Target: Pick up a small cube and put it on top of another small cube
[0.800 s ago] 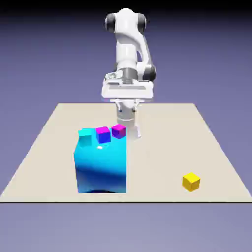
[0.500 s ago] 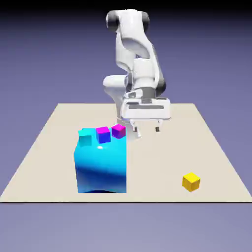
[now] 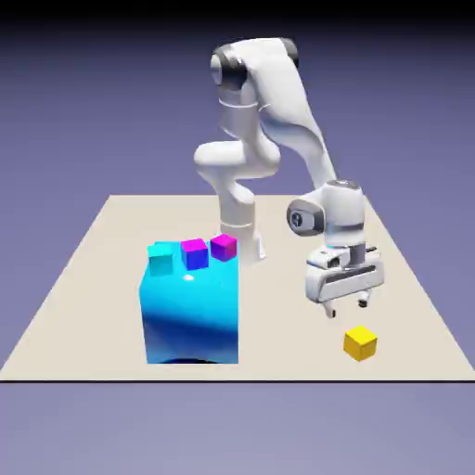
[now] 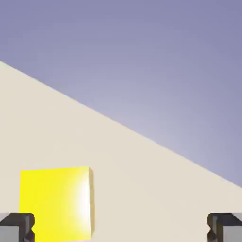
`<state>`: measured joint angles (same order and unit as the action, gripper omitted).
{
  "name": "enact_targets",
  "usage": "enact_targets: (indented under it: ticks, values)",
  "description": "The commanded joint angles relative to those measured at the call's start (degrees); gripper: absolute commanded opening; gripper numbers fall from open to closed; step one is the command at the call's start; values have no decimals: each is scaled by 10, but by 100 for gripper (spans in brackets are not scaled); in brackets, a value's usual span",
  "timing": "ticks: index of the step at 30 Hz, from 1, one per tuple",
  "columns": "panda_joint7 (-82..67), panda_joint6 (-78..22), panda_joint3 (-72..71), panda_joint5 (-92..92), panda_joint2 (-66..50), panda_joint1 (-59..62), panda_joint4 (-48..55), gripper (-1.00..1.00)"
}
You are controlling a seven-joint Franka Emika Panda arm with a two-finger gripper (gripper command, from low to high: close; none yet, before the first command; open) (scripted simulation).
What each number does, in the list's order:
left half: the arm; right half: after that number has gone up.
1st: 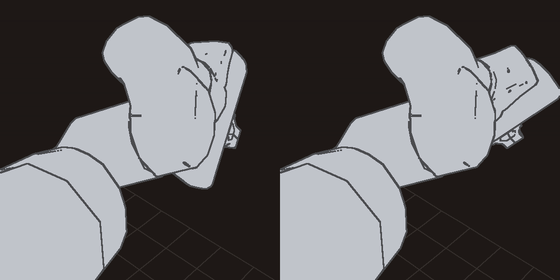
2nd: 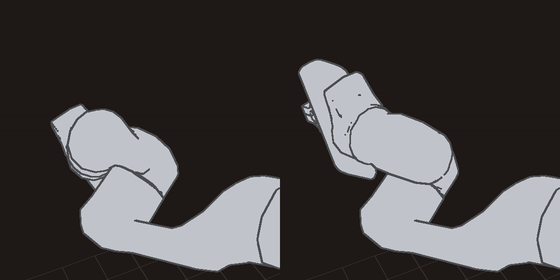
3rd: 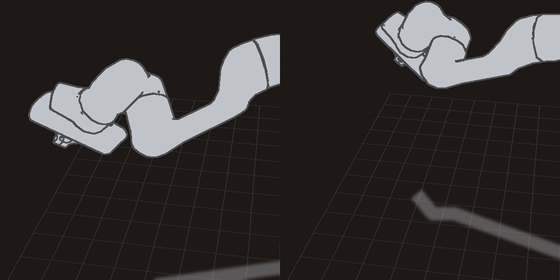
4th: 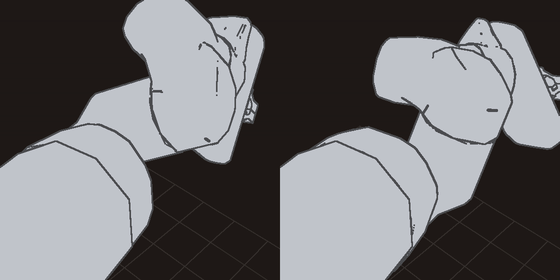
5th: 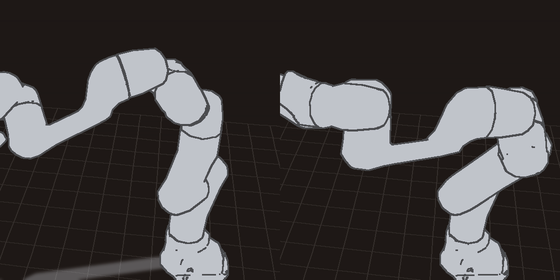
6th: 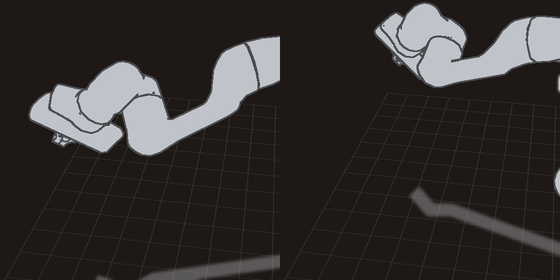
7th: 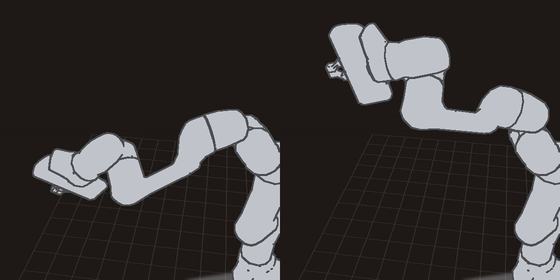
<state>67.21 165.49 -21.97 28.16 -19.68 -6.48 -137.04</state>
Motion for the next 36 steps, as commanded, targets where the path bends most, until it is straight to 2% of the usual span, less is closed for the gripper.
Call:
enact_targets:
  ticks: [1, 8, 9, 17, 36]
  values:
    - [7, -2, -6, 8, -14, -2, 6, 0]
    - [73, 65, 107, 83, -124, -100, 61, 0]
    - [73, 65, 107, 83, -124, -100, 61, -100]
    - [7, -13, -8, -3, 18, 9, 5, -100]
    - [89, -342, 139, -212, 413, 285, -36, -100]
